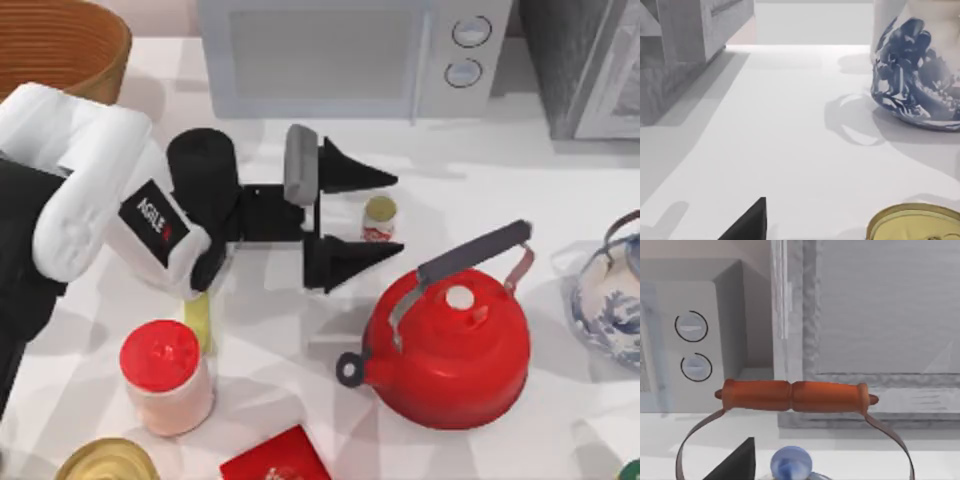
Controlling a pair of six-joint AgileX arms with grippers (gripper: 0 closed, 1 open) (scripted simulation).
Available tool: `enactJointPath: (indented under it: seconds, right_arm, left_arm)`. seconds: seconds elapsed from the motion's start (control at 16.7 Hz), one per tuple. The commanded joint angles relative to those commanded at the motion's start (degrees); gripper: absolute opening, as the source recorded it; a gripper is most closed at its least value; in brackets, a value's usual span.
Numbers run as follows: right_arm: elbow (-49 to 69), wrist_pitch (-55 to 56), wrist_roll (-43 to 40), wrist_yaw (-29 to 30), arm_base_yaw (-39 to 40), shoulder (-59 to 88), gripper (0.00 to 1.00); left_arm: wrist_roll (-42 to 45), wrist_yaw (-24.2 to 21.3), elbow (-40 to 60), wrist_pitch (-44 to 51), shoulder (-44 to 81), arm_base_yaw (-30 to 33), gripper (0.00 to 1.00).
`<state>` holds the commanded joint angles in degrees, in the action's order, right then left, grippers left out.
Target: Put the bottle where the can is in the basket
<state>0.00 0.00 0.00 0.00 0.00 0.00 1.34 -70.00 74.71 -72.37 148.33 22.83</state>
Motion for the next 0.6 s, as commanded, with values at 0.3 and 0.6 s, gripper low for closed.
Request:
enactJointPath:
  seconds: [0.3, 0.6]
  right_arm:
    - [0.0, 0.0, 0.0, 0.0, 0.0, 0.0, 1.00]
    - [0.0, 0.0, 0.0, 0.0, 0.0, 0.0, 1.00]
  left_arm:
    - [0.0, 0.0, 0.0, 0.0, 0.0, -0.2, 1.00]
    - [0.1, 4.8, -4.2, 4.3, -8.0, -2.6, 1.00]
